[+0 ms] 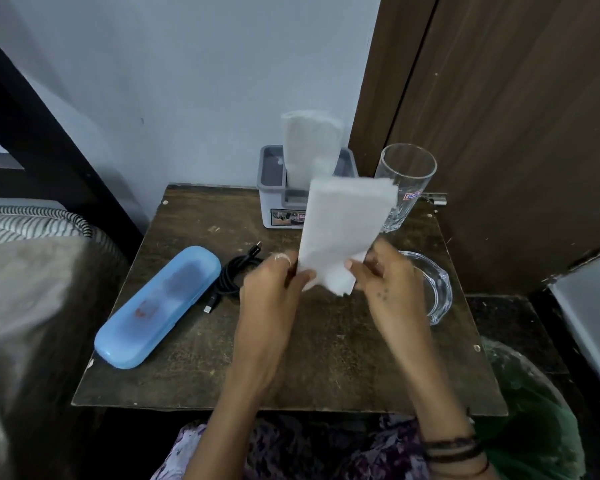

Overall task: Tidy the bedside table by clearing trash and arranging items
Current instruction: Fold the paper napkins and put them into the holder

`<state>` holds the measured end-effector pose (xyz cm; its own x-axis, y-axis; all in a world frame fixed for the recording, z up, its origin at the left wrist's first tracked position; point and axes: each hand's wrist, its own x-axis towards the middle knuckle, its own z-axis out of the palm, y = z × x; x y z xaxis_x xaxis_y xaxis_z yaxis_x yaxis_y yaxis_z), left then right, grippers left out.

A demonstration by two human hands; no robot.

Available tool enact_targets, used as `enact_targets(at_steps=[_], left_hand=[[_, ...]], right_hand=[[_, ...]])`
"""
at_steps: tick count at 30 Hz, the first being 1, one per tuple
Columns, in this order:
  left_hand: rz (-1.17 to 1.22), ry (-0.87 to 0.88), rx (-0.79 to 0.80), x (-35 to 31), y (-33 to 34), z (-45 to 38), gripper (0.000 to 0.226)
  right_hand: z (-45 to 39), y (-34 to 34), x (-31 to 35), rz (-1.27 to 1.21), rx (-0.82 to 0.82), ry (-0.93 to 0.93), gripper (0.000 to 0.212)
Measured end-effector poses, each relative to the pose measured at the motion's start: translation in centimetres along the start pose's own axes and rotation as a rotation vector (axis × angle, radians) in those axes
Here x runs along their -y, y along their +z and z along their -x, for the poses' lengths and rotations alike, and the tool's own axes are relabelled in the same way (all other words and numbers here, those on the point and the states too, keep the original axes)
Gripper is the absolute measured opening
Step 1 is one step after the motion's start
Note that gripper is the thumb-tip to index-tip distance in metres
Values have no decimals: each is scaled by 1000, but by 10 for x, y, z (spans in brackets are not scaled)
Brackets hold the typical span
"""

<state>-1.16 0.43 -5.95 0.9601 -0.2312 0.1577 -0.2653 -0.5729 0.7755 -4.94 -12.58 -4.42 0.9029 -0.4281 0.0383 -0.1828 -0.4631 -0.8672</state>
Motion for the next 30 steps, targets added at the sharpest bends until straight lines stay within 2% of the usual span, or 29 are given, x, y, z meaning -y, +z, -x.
enact_targets(at_steps=[2,4,9,11,14,18,26,30], left_hand=[[2,48,-47,-14,-9,-24,3],[-40,92,-87,-25,-16,-54,8],[-146,121,5,-30,-31,-116,12],[-237,127,41,-23,-33,-129,16],[-296,151,45,-13,-31,-138,23],[-365,168,70,-5,-20,-143,21],[-459,157,55,-9,-14,-139,30],[-494,197,31,-7,-11,-134,19]], right_hand=[[-23,-4,13,-46,-10,-36,39],[-46,-9,25,-75,-14,-71,43],[-94,-12,48,75,-41,-195,19],[-108,-6,46,159,-16,-216,18],[-120,1,38,220,-1,-250,21],[-123,4,33,280,9,-220,16],[-123,20,30,474,-53,-298,14],[-127,23,27,545,-54,-365,15]])
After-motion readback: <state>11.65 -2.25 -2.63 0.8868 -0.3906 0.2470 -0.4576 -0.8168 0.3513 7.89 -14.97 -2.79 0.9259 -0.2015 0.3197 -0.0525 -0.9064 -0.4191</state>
